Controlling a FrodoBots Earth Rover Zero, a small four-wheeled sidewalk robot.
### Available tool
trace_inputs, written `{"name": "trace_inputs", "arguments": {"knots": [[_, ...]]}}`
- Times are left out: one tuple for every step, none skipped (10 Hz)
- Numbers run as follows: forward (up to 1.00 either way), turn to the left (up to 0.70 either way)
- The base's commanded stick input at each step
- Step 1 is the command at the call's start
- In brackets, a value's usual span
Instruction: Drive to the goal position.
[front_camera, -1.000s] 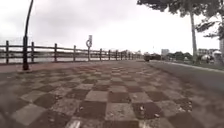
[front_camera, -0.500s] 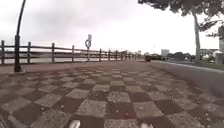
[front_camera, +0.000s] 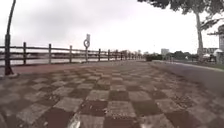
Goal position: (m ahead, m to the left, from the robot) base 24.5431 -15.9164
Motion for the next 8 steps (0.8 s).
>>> {"name": "trace_inputs", "arguments": {"knots": [[0.7, 0.0], [0.7, 0.0], [0.7, 0.0], [0.7, 0.0], [0.7, 0.0], [0.7, 0.0], [0.7, 0.0], [0.7, 0.0]]}}
